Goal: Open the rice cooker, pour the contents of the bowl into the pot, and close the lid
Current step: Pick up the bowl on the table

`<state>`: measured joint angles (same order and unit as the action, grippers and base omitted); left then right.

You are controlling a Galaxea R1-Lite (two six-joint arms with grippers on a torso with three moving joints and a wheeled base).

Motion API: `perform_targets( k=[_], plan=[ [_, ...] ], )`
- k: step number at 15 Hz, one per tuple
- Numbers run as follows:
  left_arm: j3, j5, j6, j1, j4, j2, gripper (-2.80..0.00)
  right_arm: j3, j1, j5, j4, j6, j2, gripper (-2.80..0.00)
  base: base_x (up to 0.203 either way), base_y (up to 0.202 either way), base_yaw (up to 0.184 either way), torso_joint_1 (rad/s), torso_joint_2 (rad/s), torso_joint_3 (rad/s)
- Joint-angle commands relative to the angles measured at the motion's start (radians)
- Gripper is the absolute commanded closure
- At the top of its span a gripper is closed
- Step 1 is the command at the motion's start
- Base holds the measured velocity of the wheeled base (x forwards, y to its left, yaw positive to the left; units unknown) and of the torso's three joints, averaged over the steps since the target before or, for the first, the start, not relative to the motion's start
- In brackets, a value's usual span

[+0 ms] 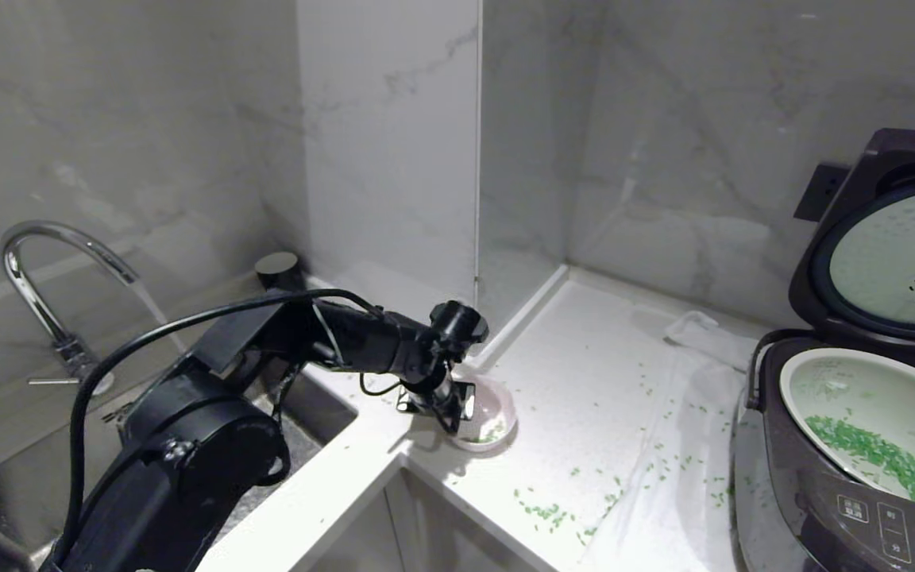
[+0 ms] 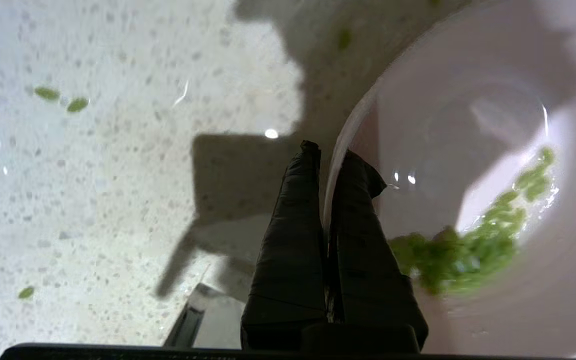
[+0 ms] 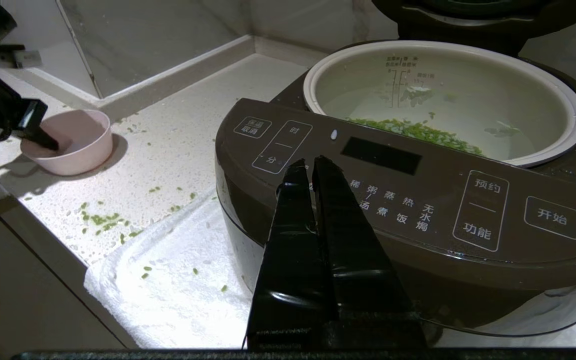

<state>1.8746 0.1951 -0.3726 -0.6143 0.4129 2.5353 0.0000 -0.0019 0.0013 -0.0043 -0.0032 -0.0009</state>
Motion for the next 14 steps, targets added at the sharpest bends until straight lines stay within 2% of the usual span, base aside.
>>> perform_targets(
  k=[1, 7, 11, 14],
  plan=[
    [-0.006, 0.001, -0.010, -0.001, 0.006, -0.003, 0.00, 0.002, 0.000, 0.000, 0.000, 0.000, 0.001, 0.00, 0.000, 0.000, 0.000, 0.000, 0.00, 0.000],
    [-0.041, -0.003, -0.033, 0.028, 0.083, -0.069, 0.00, 0.002, 0.000, 0.000, 0.000, 0.000, 0.001, 0.00, 0.000, 0.000, 0.000, 0.000, 0.00, 0.000],
    [-0.119, -0.024, -0.035, 0.118, 0.096, -0.152, 0.00, 0.002, -0.001, 0.000, 0.000, 0.000, 0.001, 0.00, 0.000, 0.000, 0.000, 0.000, 0.00, 0.000],
    [-0.201, -0.066, -0.035, 0.194, 0.095, -0.221, 0.00, 0.002, 0.000, 0.000, 0.000, 0.000, 0.001, 0.00, 0.000, 0.000, 0.000, 0.000, 0.00, 0.000]
  ],
)
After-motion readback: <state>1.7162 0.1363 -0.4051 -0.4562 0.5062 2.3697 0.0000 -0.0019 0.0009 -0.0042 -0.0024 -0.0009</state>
